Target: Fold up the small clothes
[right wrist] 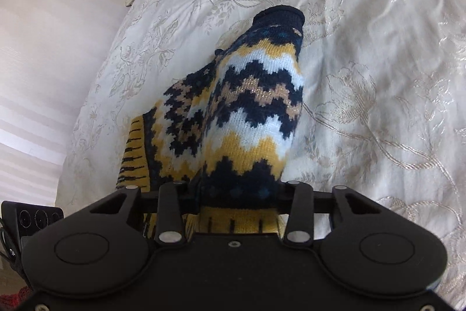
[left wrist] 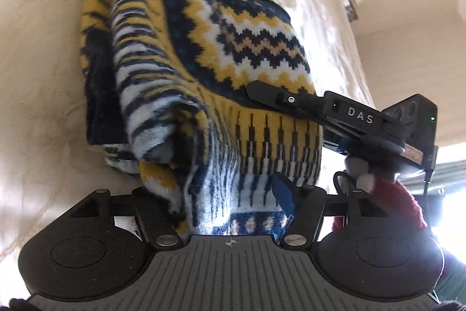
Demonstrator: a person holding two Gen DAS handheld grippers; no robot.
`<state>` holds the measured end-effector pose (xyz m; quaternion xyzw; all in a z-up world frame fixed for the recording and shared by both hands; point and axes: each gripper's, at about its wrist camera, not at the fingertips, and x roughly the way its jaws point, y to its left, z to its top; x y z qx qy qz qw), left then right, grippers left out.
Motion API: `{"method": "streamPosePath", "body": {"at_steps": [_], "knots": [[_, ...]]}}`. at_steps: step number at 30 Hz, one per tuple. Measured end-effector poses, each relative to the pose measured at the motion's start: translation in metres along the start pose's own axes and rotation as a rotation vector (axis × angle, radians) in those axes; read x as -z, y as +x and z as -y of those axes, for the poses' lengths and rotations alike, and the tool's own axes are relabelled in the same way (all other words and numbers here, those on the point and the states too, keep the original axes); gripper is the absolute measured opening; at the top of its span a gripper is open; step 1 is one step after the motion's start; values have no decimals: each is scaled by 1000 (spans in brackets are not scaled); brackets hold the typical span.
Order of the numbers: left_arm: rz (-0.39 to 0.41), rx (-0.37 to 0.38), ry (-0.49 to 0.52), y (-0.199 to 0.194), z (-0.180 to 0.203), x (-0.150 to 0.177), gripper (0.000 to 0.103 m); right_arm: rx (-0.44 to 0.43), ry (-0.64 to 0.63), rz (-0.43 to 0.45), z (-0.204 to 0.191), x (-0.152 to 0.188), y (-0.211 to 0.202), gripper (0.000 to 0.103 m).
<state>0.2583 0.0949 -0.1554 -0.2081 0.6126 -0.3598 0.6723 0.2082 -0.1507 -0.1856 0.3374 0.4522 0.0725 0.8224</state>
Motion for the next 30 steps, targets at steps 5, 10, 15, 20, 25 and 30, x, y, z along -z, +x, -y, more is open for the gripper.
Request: {"method": "streamPosePath", "body": {"at_steps": [5,10,15,20,25,30], "knots": [[-13,26,31,3,31,22,62,5,-11,34,-4,16,-39,49],[-43,45,52,24,71,67,62,31,-18,31,16,44,-90,49],[-97,39,82,57,111,118,63,77,-12,-1,48,75,-133,49],[-102,-127,78,87,123,156,63,177,-54,-52,72,99,-154,62],[-10,-284,-23,73,105,178,64,198,-122,-56,81,113,-170,70],[112,-383,-16,34,104,193,64,174,-133,-4,89,119,-191,74]]}}
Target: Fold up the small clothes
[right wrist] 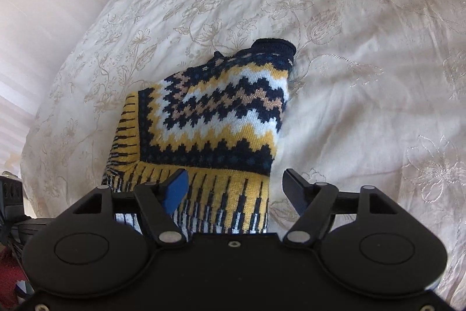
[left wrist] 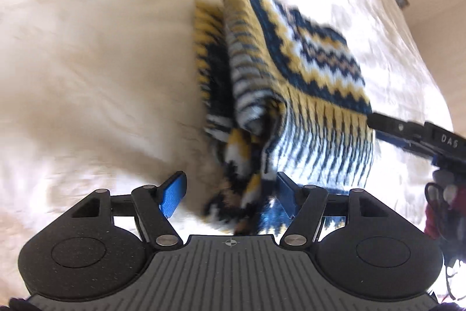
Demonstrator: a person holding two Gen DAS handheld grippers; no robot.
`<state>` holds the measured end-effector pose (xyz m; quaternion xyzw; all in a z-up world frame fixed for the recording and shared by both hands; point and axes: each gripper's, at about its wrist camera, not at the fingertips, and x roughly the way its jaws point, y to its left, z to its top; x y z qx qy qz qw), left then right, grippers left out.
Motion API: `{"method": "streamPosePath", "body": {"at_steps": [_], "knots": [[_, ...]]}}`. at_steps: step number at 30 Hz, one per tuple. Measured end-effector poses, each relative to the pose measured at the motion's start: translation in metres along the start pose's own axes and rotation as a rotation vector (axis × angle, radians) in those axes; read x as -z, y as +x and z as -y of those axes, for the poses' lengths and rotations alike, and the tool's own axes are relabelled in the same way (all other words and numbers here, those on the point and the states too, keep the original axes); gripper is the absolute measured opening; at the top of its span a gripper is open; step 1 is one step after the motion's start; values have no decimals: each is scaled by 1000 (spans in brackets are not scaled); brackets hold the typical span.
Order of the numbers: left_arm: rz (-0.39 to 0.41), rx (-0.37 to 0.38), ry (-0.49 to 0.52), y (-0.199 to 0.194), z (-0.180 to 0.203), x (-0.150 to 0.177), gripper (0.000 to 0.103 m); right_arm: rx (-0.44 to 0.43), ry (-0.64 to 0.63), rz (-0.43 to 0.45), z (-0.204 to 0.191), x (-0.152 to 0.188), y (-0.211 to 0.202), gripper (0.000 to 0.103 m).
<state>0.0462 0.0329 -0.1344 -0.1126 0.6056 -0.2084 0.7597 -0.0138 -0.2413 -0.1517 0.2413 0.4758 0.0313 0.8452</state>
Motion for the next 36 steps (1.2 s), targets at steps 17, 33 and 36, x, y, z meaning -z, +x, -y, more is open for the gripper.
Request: {"method": "streamPosePath", "body": {"at_steps": [17,33,36], "knots": [[218,28,167,3,94,-33,71,37,21,106,25,14,-26,87],[130,-93,223,35,45,-33,70,46,8,105,19,-17,-2,88],[127,-88,217,36,44,-33,70,74,-3,88,18,-32,16,88]]}}
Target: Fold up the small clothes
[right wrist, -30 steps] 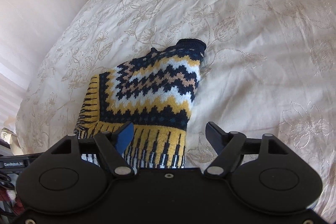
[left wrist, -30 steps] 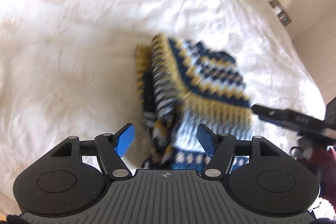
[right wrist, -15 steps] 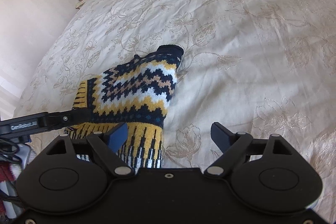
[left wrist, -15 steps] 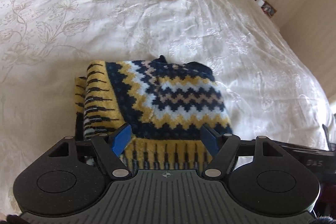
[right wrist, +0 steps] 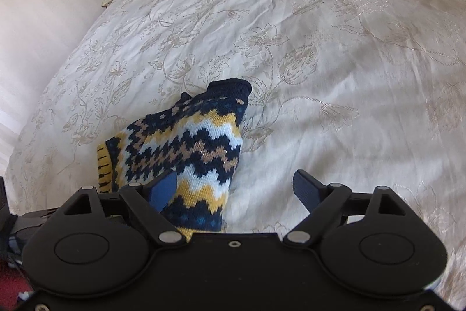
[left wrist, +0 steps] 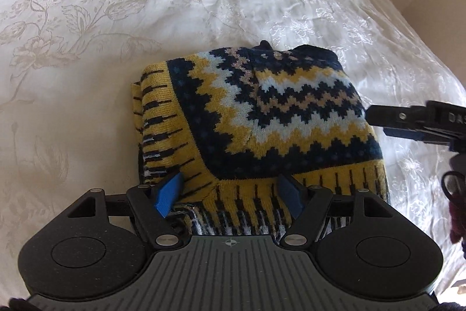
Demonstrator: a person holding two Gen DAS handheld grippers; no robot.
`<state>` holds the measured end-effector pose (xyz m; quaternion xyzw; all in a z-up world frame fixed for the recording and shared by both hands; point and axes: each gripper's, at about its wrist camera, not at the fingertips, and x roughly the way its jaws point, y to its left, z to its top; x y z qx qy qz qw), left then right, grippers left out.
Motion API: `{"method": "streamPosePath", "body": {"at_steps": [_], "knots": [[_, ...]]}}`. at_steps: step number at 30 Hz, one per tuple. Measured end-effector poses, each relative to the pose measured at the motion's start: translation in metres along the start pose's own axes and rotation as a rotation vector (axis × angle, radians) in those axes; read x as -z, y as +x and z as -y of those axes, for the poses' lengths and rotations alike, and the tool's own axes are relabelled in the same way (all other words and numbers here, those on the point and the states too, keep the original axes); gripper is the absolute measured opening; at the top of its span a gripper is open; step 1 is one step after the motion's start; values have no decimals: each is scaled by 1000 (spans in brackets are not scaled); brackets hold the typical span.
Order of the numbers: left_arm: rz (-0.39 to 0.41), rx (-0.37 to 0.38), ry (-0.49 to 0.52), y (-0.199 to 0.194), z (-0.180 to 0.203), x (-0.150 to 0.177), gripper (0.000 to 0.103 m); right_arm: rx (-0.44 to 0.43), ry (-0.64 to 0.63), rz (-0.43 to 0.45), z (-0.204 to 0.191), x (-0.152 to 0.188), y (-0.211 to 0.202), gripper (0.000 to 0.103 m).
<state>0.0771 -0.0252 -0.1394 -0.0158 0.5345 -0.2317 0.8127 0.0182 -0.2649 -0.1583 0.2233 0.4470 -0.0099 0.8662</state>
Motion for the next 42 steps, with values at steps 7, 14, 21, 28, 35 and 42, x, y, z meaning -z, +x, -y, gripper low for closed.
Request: {"method": "streamPosePath", "body": {"at_steps": [7,14,21,28,35,42], "knots": [[-6,11,-10,1,-2,-1,70,129,-88,-131,-7,-31,67,95],[-17,7,-27,4,-4,-5,71,164,-169,-205,-12,-39,98,103],[-19,7,-24,4,-4,-5,71,88,-174,-98,-14,-24,42,102],[-26,-11,-17,7,0,-6,72,111,-225,-146,-18,30,15,102],[-40,-59,17,14,11,-8,81,148,-187,-143,-19,42,34,102],[-81,-95,55,19,26,-11,95,130,-193,-104,-18,47,22,102]]}}
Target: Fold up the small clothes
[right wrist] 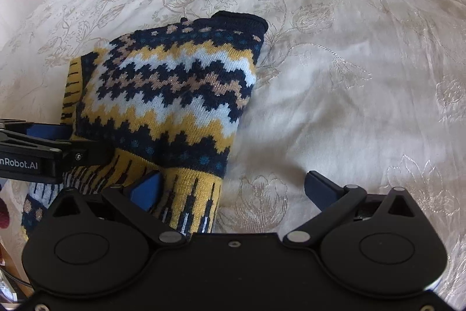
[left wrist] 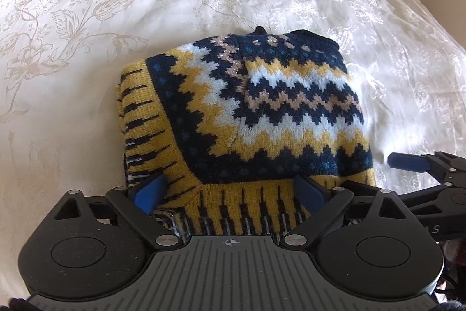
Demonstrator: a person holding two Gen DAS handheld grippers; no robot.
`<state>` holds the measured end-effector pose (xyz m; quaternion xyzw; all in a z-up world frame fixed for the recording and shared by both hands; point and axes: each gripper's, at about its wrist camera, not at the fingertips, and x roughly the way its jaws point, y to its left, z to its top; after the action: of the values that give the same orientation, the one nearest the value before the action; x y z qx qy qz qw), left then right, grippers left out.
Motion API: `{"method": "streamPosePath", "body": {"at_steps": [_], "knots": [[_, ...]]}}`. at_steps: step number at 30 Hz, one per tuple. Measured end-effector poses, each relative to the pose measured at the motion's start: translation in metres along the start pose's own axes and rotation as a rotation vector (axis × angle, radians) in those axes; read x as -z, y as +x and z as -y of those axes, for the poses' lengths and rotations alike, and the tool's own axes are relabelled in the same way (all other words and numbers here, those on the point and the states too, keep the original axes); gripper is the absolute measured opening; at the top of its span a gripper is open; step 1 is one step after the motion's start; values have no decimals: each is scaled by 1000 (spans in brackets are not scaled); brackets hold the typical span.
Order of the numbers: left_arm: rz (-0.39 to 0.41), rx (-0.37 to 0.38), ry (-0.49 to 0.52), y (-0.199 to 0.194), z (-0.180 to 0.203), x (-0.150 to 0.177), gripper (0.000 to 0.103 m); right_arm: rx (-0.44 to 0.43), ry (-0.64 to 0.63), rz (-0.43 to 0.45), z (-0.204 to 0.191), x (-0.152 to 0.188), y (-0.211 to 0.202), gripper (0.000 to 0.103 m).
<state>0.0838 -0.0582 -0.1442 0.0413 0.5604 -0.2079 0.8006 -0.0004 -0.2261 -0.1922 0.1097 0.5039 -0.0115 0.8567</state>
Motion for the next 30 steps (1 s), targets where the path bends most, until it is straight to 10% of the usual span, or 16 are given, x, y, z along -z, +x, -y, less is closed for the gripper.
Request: {"method": "streamPosePath", "body": {"at_steps": [30], "knots": [[126,-300,-104,-125,22,24,95,-104,-1,189,-13,33,-108,102]]}}
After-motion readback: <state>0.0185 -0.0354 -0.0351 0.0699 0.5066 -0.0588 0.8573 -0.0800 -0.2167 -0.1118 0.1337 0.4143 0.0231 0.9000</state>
